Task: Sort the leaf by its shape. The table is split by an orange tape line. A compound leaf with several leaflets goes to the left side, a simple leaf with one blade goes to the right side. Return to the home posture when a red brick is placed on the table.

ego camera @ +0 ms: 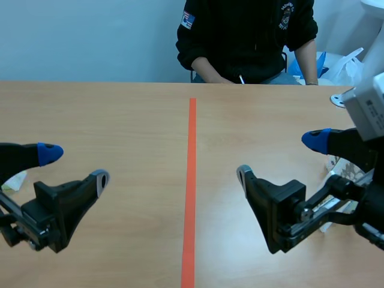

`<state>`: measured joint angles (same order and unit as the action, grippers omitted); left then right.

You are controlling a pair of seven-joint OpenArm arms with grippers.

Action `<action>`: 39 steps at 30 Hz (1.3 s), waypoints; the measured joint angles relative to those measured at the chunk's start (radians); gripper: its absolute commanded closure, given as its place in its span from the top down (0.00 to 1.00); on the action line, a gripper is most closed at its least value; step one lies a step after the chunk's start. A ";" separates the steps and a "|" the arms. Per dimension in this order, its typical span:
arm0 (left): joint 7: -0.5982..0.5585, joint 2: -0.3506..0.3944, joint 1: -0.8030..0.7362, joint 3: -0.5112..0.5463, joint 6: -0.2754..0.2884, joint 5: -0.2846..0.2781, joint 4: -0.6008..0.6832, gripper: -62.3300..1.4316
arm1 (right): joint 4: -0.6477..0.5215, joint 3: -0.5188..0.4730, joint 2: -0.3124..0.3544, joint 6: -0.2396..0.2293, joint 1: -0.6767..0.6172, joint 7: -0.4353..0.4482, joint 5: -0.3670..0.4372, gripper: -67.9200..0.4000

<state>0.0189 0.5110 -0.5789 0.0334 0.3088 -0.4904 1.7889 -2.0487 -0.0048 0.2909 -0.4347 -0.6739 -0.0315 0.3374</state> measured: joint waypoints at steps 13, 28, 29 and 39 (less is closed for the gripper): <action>0.015 -0.029 -0.025 0.000 0.000 0.000 0.002 0.94 | 0.000 -0.006 0.000 0.000 0.000 0.000 0.000 0.99; 0.015 -0.029 -0.025 0.000 0.000 0.000 0.002 0.94 | 0.000 -0.006 0.000 0.000 0.000 -0.003 0.000 0.99; 0.015 -0.029 -0.024 0.000 0.003 0.000 0.002 0.94 | 0.000 -0.006 0.000 0.000 0.000 -0.003 0.000 0.99; 0.016 -0.029 -0.012 0.000 0.060 0.012 -0.003 0.94 | 0.000 -0.006 0.000 0.000 0.000 -0.003 0.000 0.99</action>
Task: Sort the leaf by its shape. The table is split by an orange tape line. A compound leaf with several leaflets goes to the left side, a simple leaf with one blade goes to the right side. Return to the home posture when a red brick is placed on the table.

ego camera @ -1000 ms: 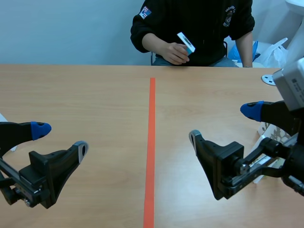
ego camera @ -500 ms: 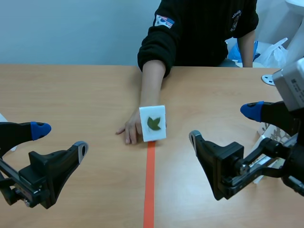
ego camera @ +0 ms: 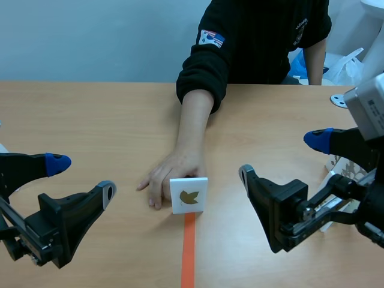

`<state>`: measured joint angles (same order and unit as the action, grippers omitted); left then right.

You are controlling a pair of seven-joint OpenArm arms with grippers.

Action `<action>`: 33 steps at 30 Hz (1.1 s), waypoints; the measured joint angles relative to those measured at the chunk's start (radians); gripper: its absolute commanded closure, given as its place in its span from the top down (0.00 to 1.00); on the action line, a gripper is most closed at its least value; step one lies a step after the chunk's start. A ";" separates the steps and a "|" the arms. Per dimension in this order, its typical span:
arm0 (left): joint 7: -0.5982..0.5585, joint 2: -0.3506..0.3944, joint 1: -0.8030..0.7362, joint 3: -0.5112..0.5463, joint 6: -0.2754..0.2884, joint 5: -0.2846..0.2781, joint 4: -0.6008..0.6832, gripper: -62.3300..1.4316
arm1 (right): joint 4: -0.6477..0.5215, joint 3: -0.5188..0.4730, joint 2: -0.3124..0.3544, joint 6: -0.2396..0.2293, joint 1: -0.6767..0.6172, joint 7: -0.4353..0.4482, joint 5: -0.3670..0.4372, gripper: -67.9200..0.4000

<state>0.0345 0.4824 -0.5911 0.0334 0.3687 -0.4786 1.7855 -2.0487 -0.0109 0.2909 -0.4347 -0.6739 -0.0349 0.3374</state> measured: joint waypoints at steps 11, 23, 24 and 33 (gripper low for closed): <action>-0.002 0.000 0.134 -0.097 0.048 0.088 -0.151 0.94 | 0.000 0.000 0.000 0.000 0.000 0.000 0.000 0.99; -0.140 -0.050 0.406 -0.323 0.044 0.232 -0.489 0.94 | 0.000 0.000 0.000 0.027 0.000 0.000 -0.002 0.99; -0.153 -0.059 0.427 -0.338 0.045 0.246 -0.515 0.94 | 0.000 0.000 0.000 0.027 0.000 0.000 -0.008 0.99; -0.250 -0.143 0.581 -0.471 0.024 0.348 -0.715 0.94 | 0.000 0.000 0.000 0.053 0.000 0.000 -0.032 0.99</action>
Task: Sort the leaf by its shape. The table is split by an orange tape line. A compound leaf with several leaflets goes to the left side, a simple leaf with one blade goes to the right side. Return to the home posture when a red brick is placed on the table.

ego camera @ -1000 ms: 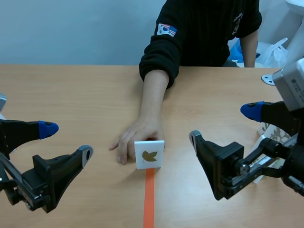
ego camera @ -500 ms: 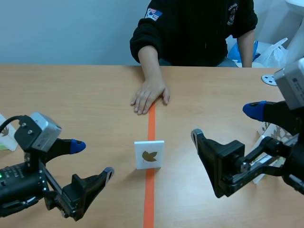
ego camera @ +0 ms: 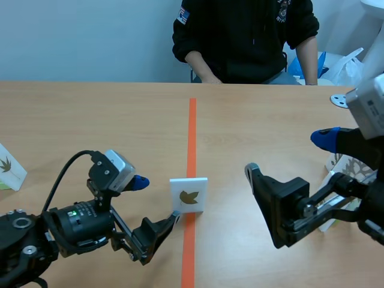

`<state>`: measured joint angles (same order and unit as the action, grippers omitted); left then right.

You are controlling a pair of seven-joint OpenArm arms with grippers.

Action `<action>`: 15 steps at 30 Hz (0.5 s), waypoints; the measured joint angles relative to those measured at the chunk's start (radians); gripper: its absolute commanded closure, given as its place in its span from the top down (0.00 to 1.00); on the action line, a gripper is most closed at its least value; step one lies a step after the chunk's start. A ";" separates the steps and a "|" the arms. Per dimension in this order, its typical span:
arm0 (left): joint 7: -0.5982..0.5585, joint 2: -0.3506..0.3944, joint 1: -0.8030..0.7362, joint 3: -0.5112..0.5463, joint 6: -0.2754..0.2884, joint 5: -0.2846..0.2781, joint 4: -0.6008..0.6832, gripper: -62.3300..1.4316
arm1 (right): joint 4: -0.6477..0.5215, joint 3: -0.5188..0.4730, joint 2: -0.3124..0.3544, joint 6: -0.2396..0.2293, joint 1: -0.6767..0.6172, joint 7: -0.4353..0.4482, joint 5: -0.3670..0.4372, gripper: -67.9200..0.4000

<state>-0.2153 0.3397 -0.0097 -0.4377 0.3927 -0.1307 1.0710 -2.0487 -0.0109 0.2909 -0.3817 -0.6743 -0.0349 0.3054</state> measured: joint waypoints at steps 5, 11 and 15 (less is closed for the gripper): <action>-0.019 -0.056 0.068 -0.037 -0.031 0.031 -0.098 0.94 | 0.000 0.000 0.000 0.000 0.000 0.000 0.001 0.99; -0.044 -0.096 0.113 -0.095 -0.043 0.037 -0.170 0.93 | 0.000 0.000 0.000 0.000 0.000 0.000 0.001 0.99; -0.044 -0.105 0.113 -0.109 -0.043 0.037 -0.172 0.93 | 0.000 0.000 0.000 0.000 0.000 0.000 0.000 0.99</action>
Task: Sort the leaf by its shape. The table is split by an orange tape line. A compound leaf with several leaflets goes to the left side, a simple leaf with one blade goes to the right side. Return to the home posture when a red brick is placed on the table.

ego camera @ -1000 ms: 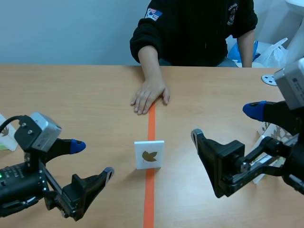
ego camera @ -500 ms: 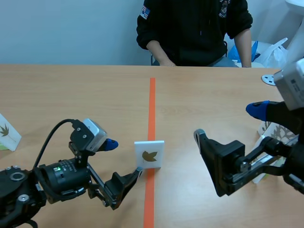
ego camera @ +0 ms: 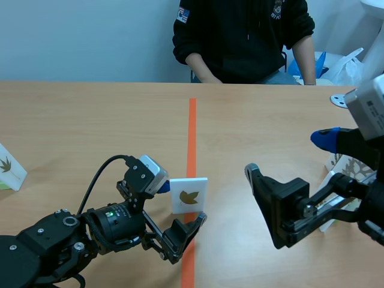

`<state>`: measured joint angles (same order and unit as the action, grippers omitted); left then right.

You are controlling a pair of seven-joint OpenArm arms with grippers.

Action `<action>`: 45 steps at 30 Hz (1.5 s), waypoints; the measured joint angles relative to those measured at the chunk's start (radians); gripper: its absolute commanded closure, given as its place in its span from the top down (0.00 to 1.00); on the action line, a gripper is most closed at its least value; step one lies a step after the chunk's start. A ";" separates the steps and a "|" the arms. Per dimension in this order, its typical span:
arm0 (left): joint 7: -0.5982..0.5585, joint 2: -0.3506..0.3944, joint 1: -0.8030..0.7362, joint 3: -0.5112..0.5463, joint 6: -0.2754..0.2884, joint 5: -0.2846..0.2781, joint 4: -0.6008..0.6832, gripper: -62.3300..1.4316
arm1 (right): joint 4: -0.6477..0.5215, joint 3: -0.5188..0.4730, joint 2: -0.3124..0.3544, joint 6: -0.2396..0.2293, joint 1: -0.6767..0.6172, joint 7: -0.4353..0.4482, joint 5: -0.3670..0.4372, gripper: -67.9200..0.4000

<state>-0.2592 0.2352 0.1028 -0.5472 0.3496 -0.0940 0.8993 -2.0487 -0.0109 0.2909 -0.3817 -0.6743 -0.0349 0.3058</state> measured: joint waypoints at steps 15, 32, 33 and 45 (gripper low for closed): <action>0.001 -0.041 0.003 0.001 -0.050 0.000 0.002 0.34 | 0.000 0.000 0.000 0.000 0.000 0.000 0.000 0.99; 0.104 -0.018 -0.036 0.048 -0.050 -0.019 0.135 0.07 | 0.000 0.000 0.000 0.000 0.000 0.000 0.000 0.99; 0.128 -0.009 -0.055 0.068 -0.050 -0.023 0.184 0.07 | 0.000 0.000 0.000 0.000 0.000 0.000 0.000 0.99; 0.225 0.072 -0.391 0.402 -0.050 -0.170 0.650 0.07 | 0.000 0.000 0.000 0.000 0.000 0.004 0.000 0.99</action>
<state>-0.0345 0.3073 -0.2886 -0.1452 0.2996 -0.2638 1.5494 -2.0487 -0.0109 0.2909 -0.3820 -0.6739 -0.0311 0.3058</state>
